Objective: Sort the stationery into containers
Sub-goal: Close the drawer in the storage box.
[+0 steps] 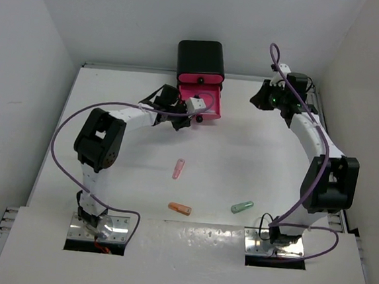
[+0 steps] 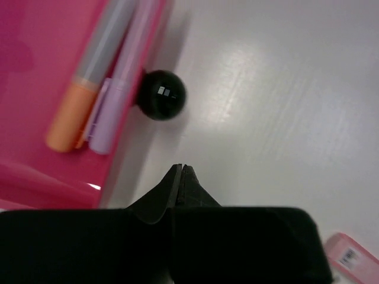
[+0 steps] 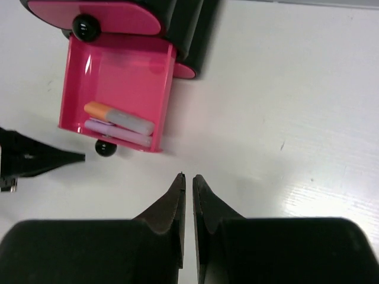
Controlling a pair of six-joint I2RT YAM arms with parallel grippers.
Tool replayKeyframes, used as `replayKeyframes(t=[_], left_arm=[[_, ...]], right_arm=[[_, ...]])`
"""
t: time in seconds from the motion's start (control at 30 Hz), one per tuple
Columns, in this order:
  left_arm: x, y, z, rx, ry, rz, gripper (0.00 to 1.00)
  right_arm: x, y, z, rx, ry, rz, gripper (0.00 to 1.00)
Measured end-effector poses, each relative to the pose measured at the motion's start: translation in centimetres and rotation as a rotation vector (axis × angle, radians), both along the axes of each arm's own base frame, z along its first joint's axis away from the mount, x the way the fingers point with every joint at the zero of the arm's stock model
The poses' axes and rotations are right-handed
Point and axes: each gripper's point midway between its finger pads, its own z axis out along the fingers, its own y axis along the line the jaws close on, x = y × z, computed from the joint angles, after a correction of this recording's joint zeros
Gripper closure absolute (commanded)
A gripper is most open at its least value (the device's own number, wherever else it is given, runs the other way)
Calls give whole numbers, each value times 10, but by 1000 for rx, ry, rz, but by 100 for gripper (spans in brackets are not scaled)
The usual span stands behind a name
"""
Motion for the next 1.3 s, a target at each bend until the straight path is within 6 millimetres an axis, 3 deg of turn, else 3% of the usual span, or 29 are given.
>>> replayKeyframes(t=[0.1, 0.23, 0.4, 0.7, 1.07, 1.3], left_arm=[[20, 1, 5, 3, -74, 50, 100], [42, -3, 7, 1, -142, 84, 100], [51, -6, -3, 15, -175, 96, 100], [72, -15, -9, 23, -239, 114, 100], [111, -24, 36, -38, -365, 157, 100], [144, -21, 41, -44, -421, 222, 100]], right_arm=[[-7, -3, -3, -5, 22, -12, 91], [-11, -9, 10, -10, -2, -30, 92], [-14, -14, 23, -15, -33, -42, 91], [-18, -15, 14, -18, -6, -46, 91], [-22, -16, 5, -24, 20, -54, 92], [-22, -16, 4, -25, 23, -55, 92]])
